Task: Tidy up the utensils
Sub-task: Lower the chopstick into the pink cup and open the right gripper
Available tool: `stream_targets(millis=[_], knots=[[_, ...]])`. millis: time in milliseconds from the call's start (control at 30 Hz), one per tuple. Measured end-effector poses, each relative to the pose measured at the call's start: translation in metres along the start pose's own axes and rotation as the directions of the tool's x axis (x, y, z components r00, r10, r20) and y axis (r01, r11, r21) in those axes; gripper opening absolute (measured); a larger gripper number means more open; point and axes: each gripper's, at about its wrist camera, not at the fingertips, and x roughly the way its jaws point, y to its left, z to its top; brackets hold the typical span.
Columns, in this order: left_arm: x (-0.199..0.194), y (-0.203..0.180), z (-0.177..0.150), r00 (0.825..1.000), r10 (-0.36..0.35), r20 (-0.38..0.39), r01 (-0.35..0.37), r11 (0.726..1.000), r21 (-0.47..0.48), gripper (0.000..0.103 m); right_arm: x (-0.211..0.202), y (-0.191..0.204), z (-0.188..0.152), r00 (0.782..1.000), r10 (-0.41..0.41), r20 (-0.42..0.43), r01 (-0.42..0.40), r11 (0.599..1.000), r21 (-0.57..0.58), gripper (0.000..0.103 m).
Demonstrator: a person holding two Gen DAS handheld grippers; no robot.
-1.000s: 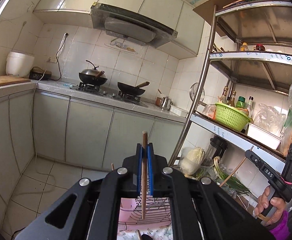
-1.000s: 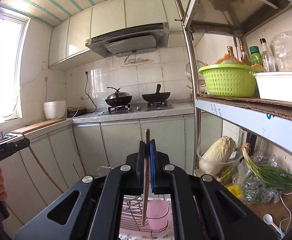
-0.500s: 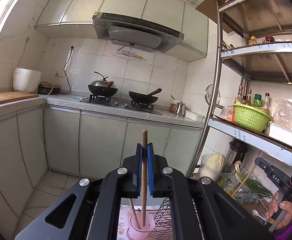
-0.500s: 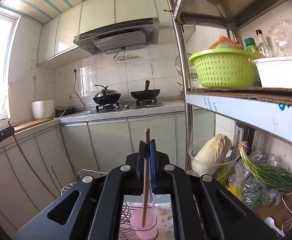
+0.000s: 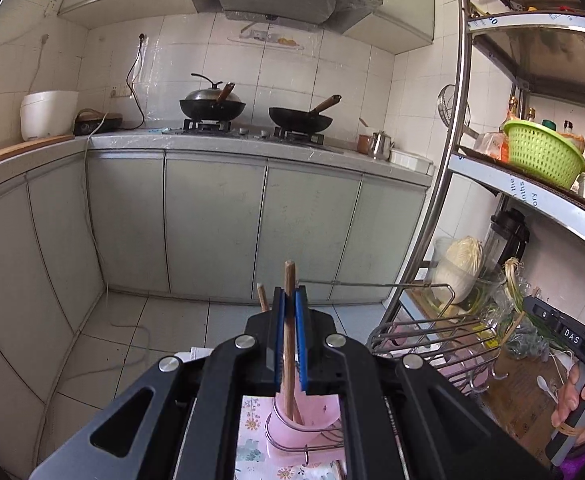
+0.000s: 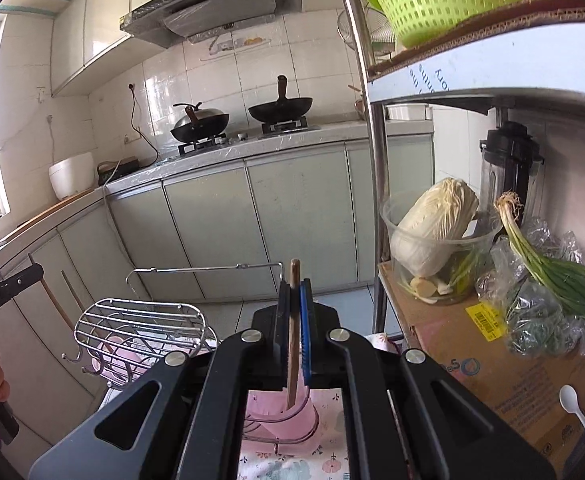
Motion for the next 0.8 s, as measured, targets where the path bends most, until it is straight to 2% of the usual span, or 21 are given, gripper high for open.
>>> stream_targets(millis=[167, 333, 433, 500, 533, 633, 667, 800], knots=[[0.021, 0.008, -0.012, 0.998, 0.002, -0.064, -0.004, 1.0, -0.03, 0.005, 0.005, 0.0, -0.003, 1.0, -0.005, -0.015, 0.005, 1.0, 0.001, 0.005], [0.03, 0.012, -0.016, 0.997, 0.014, -0.08, -0.019, 0.998, -0.052, 0.005, 0.008, 0.001, 0.0, 0.999, -0.011, -0.034, 0.011, 1.0, -0.001, 0.005], [0.03, 0.013, -0.017, 0.996, 0.014, -0.089, -0.019, 0.998, -0.063, 0.014, 0.01, 0.0, -0.002, 0.999, -0.013, -0.051, 0.013, 1.0, 0.008, 0.005], [0.027, 0.014, -0.017, 0.996, 0.019, -0.082, -0.025, 0.997, -0.068, 0.031, 0.013, -0.004, -0.003, 0.997, -0.018, -0.07, 0.02, 1.0, 0.024, 0.006], [0.025, 0.015, -0.017, 0.997, 0.017, -0.077, -0.022, 0.997, -0.074, 0.032, 0.014, -0.006, -0.004, 0.997, -0.014, -0.079, 0.017, 0.999, 0.035, 0.008], [0.018, 0.016, -0.012, 0.998, 0.018, -0.062, -0.023, 0.996, -0.085, 0.034, 0.012, -0.01, -0.006, 0.996, -0.007, -0.085, 0.013, 0.998, 0.064, 0.028], [0.016, 0.017, -0.011, 0.998, 0.022, -0.056, -0.027, 0.996, -0.087, 0.035, 0.011, -0.011, -0.006, 0.997, -0.005, -0.081, 0.01, 0.998, 0.067, 0.031], [0.006, 0.019, -0.009, 0.999, 0.023, -0.043, -0.027, 0.995, -0.097, 0.036, 0.002, -0.01, -0.005, 0.998, -0.008, -0.064, 0.012, 0.998, 0.062, 0.033]])
